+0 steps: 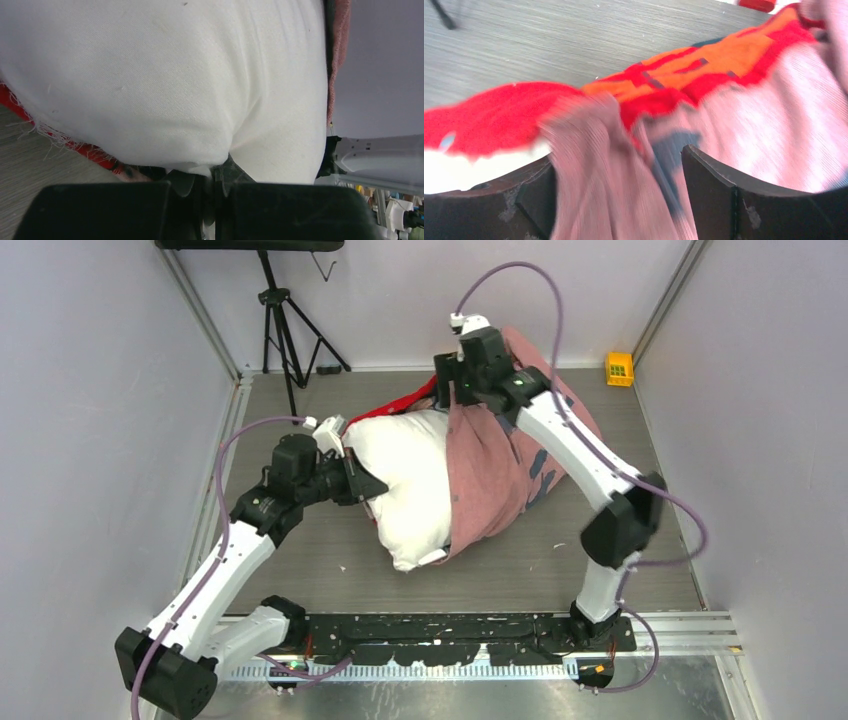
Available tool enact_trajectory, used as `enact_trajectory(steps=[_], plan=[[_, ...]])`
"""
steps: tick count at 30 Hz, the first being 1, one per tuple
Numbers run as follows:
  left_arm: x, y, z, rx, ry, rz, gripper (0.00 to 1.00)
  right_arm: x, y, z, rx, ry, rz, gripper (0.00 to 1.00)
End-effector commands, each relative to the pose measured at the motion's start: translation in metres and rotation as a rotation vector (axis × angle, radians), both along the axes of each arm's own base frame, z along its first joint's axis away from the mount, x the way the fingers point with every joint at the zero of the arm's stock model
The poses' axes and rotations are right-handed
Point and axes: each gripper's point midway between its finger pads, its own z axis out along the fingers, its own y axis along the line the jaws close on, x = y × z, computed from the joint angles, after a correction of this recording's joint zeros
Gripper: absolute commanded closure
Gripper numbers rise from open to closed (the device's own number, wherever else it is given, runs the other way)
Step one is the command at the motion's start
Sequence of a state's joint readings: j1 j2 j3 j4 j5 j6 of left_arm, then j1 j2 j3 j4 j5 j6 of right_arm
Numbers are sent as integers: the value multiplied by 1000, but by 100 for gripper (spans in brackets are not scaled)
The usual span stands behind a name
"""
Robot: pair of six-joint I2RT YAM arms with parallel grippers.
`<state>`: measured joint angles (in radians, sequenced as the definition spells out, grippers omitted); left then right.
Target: Remove the pillowcase from the pillow
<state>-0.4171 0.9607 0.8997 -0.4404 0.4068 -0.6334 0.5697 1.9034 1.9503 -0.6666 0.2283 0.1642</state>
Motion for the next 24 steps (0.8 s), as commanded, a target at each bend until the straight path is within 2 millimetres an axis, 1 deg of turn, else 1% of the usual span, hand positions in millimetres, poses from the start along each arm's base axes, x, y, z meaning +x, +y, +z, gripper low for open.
enact_trajectory(steps=[1,2,4,6,10,14,17,21,24], plan=[[13,1,26,-27,-91,50,100,-52,-25,94,185,-177,18,20],[15,3,26,-24,-93,64,100,-70,-30,95,224,-183,31,20],[17,3,29,-30,-98,72,100,-95,-35,93,290,-186,48,20],[19,2,32,-36,-98,71,100,-120,-41,86,346,-176,61,20],[22,0,37,-40,-107,72,100,-166,-48,58,435,-133,86,21],[24,1,39,-40,-119,80,100,-204,-52,24,455,-59,117,21],[27,2,40,-37,-122,95,100,-233,-44,4,487,-7,183,21],[31,0,39,-68,-73,123,100,-256,-32,-21,575,12,208,20],[35,-1,40,-79,-67,139,100,-261,-28,-43,583,26,169,20]])
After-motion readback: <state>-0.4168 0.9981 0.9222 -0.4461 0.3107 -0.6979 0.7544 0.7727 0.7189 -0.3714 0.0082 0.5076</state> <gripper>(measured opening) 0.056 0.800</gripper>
